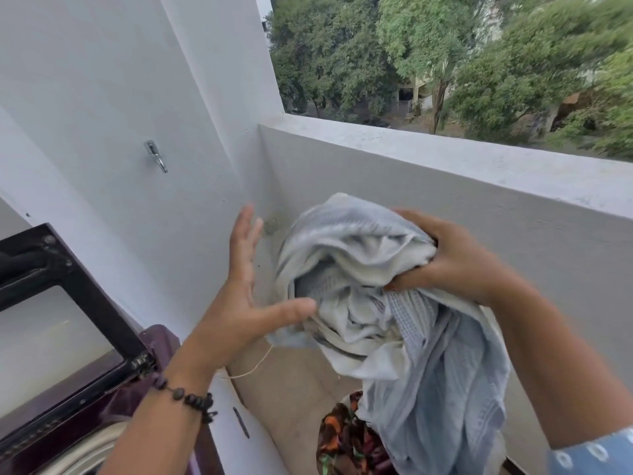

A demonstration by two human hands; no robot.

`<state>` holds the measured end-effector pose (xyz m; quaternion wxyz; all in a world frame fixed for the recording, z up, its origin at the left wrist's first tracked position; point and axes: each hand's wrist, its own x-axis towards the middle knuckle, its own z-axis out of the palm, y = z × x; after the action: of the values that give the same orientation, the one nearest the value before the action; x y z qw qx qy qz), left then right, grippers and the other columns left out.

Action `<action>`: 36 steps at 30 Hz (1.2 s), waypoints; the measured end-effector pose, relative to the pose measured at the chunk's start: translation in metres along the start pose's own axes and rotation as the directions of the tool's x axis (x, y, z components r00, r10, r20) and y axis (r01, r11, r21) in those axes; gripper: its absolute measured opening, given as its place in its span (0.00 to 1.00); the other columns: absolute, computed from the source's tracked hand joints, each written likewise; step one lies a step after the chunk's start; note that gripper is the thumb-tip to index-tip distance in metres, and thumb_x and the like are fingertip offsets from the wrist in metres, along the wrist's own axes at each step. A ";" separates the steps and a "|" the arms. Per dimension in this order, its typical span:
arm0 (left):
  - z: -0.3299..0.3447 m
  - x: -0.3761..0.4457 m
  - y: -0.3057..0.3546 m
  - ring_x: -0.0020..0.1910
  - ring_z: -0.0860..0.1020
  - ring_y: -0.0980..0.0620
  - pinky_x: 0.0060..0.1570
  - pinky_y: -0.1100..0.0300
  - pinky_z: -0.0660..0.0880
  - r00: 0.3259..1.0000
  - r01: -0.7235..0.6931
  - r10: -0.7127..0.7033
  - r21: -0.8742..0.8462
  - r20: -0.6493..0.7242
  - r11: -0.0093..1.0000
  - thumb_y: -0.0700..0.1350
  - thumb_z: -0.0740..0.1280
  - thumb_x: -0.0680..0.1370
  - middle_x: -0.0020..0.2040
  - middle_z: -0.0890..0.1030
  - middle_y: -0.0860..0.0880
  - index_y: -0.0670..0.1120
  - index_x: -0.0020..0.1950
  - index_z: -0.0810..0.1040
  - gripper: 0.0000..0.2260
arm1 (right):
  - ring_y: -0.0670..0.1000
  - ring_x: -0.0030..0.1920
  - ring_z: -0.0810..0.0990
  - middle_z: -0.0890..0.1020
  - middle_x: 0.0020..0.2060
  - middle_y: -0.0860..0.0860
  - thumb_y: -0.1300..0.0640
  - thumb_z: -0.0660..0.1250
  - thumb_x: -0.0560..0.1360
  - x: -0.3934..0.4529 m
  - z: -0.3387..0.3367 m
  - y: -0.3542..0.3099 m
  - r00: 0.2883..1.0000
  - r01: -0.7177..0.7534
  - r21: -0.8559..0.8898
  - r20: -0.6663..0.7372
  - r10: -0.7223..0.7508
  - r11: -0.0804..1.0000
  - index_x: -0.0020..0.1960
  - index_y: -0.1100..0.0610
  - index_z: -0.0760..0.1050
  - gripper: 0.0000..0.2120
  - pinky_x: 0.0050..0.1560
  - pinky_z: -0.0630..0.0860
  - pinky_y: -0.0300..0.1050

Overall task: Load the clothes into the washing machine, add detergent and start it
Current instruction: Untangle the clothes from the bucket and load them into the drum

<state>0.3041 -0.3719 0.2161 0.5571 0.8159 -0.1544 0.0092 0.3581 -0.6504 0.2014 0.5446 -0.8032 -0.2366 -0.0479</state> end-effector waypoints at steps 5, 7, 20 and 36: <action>0.025 0.032 0.017 0.80 0.51 0.51 0.75 0.34 0.46 0.973 -0.147 0.009 0.588 0.231 0.795 0.67 0.77 0.58 0.80 0.53 0.58 0.70 0.73 0.31 0.62 | 0.40 0.50 0.77 0.77 0.48 0.39 0.52 0.78 0.60 0.013 0.007 -0.018 0.977 0.138 -0.357 0.204 -0.067 0.924 0.66 0.35 0.73 0.36 0.52 0.75 0.43; 0.031 0.041 0.011 0.65 0.76 0.52 0.68 0.40 0.68 0.980 -0.144 0.063 0.456 0.189 0.878 0.64 0.78 0.59 0.66 0.77 0.59 0.68 0.76 0.46 0.55 | 0.38 0.49 0.78 0.78 0.48 0.39 0.54 0.80 0.61 0.015 0.007 -0.025 0.978 0.155 -0.359 0.188 -0.091 0.921 0.65 0.38 0.75 0.35 0.50 0.73 0.38; 0.015 0.049 0.001 0.48 0.84 0.47 0.46 0.58 0.81 0.946 -0.253 0.249 0.003 -0.207 0.967 0.49 0.79 0.61 0.52 0.84 0.49 0.52 0.73 0.63 0.44 | 0.42 0.71 0.69 0.69 0.71 0.38 0.38 0.79 0.60 -0.009 -0.021 0.028 0.883 -0.168 0.120 0.460 0.095 0.979 0.76 0.40 0.57 0.50 0.68 0.69 0.46; -0.007 0.045 0.002 0.63 0.78 0.48 0.54 0.56 0.79 0.899 -0.250 0.118 -0.274 -0.421 0.929 0.37 0.71 0.68 0.68 0.75 0.44 0.47 0.76 0.62 0.37 | 0.52 0.54 0.83 0.84 0.53 0.50 0.57 0.78 0.58 0.009 0.027 0.030 0.990 0.021 0.519 -0.129 0.054 0.855 0.63 0.52 0.75 0.33 0.49 0.80 0.44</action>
<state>0.3477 -0.3774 0.2295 0.6986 0.6765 -0.1148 0.2027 0.3740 -0.6319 0.1681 0.7563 -0.6235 -0.1953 -0.0336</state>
